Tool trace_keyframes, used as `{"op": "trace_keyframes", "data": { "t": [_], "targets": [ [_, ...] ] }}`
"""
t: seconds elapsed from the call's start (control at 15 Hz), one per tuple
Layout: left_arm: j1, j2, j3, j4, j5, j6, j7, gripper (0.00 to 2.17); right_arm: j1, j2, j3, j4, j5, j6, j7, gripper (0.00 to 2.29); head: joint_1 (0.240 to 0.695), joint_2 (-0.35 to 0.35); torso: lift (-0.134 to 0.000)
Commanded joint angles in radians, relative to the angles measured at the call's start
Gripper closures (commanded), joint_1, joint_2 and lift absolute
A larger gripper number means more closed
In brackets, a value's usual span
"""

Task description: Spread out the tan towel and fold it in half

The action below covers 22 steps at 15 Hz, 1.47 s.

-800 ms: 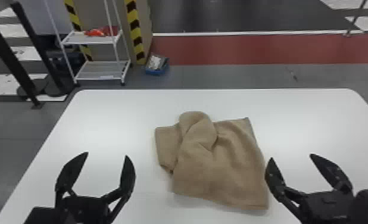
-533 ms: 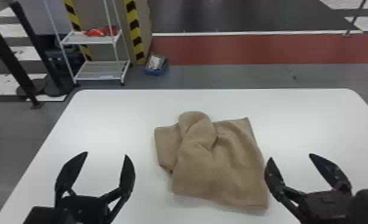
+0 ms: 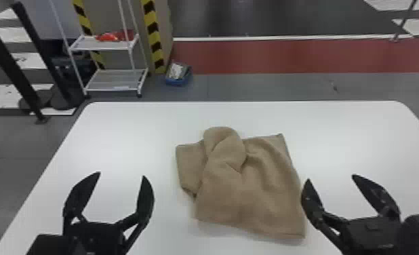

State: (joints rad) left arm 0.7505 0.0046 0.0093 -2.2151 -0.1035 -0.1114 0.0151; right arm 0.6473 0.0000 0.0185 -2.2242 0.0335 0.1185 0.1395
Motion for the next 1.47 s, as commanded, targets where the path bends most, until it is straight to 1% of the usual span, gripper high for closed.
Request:
{"op": "trace_keyframes", "data": {
  "t": [0.0,0.07,0.13,0.2,0.33,0.4,0.47,0.6,0.67,0.87,1.0,1.27,1.4],
  "targets": [
    [-0.002,-0.007,0.0,0.0,0.001,0.0,0.0,0.14,0.0,0.001,0.0,-0.002,0.0,0.0,0.0,0.09,0.695,0.063,-0.124],
    [-0.002,-0.007,0.0,0.0,-0.001,0.0,-0.001,0.14,0.0,0.001,0.0,-0.002,0.003,0.0,0.002,0.09,0.695,0.062,-0.124],
    [-0.002,-0.007,0.0,0.0,0.001,0.0,-0.001,0.14,-0.003,0.001,0.0,-0.002,0.048,0.01,0.011,0.09,0.695,0.062,-0.124],
    [-0.002,-0.007,0.0,0.0,0.001,0.0,-0.001,0.14,-0.006,0.001,0.0,-0.005,0.131,0.01,0.04,0.09,0.695,0.062,-0.124],
    [-0.005,-0.007,0.0,0.003,0.001,0.003,-0.001,0.14,0.003,0.001,0.001,-0.046,0.298,0.019,0.138,0.09,0.695,0.066,-0.124],
    [-0.008,-0.007,0.0,0.005,0.001,0.006,-0.003,0.14,0.006,0.001,0.0,-0.08,0.362,0.059,0.213,0.08,0.695,0.081,-0.124],
    [-0.008,-0.007,0.0,0.005,-0.001,0.006,-0.004,0.14,0.011,0.001,0.0,-0.12,0.448,0.12,0.304,0.08,0.695,0.09,-0.124],
    [-0.008,-0.007,-0.005,0.005,-0.001,0.006,-0.004,0.14,0.014,0.001,0.015,-0.157,0.632,0.203,0.419,0.08,0.695,0.108,-0.124],
    [-0.008,-0.007,-0.006,0.005,-0.001,0.01,-0.004,0.14,0.014,0.001,0.023,-0.163,0.691,0.227,0.448,0.09,0.695,0.109,-0.124],
    [-0.008,-0.007,-0.006,0.005,-0.001,0.013,-0.004,0.14,0.012,0.001,0.018,-0.176,0.81,0.283,0.554,0.09,0.695,0.085,-0.124],
    [-0.01,-0.007,-0.006,0.006,-0.001,0.016,-0.006,0.14,0.005,0.001,0.02,-0.158,0.824,0.289,0.585,0.1,0.695,0.075,-0.124],
    [-0.014,-0.007,-0.008,0.014,-0.002,0.016,-0.006,0.14,-0.043,0.001,0.038,-0.086,0.839,0.307,0.6,0.15,0.695,0.063,-0.124],
    [-0.016,-0.007,-0.005,0.017,-0.001,0.016,-0.006,0.14,-0.067,0.001,0.058,-0.046,0.864,0.32,0.629,0.15,0.695,0.066,-0.124]
  ]
}}
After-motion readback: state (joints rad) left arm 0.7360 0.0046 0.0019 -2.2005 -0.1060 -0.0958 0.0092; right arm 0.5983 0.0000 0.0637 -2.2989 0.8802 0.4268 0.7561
